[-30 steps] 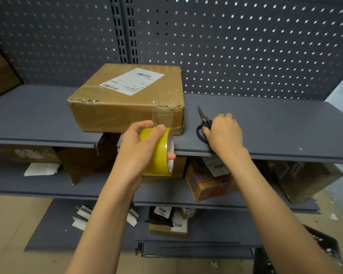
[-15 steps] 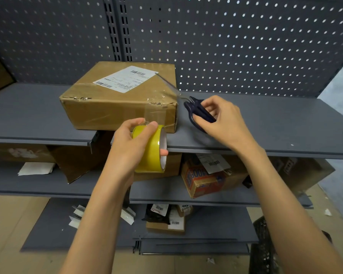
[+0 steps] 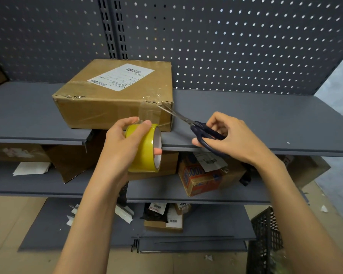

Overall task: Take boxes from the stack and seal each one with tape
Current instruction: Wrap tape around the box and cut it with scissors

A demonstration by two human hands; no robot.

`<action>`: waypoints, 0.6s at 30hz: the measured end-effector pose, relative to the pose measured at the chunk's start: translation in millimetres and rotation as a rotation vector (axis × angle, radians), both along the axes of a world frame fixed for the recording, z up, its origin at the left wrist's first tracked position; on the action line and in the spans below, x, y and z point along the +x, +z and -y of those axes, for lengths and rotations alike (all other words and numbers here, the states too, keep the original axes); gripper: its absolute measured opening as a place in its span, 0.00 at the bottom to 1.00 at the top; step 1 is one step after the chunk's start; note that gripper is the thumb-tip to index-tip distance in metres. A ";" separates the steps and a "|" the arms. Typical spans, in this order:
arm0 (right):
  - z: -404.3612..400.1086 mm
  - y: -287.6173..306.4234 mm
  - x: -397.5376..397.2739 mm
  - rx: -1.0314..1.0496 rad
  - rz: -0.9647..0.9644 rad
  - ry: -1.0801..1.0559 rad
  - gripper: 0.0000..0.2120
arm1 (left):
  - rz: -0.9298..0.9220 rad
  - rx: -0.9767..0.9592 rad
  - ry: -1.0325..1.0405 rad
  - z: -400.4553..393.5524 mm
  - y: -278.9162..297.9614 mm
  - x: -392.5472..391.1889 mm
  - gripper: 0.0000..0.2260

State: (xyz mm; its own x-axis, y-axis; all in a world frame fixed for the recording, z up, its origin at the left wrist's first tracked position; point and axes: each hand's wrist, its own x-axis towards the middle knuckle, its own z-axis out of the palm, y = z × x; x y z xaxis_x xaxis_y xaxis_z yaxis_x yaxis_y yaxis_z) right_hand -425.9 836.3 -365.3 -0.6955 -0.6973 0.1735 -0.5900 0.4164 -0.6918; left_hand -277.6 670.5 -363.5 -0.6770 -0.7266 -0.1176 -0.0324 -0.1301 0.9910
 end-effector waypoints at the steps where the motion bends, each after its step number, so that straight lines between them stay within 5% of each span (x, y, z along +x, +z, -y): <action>1: -1.1 0.2 0.2 0.017 0.015 0.010 0.22 | 0.001 -0.004 -0.001 0.2 -0.2 -0.1 0.17; 18: 16.1 -1.7 -3.1 0.063 0.102 0.102 0.23 | 0.009 0.014 -0.001 -1.7 2.8 1.7 0.16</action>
State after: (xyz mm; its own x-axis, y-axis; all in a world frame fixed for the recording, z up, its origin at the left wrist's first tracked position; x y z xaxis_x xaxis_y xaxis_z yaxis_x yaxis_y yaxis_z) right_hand -428.9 820.2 -367.0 -0.6321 -0.7726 0.0590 -0.5595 0.4025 -0.7245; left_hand -276.0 672.2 -360.7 -0.6764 -0.7242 -0.1340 -0.0418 -0.1439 0.9887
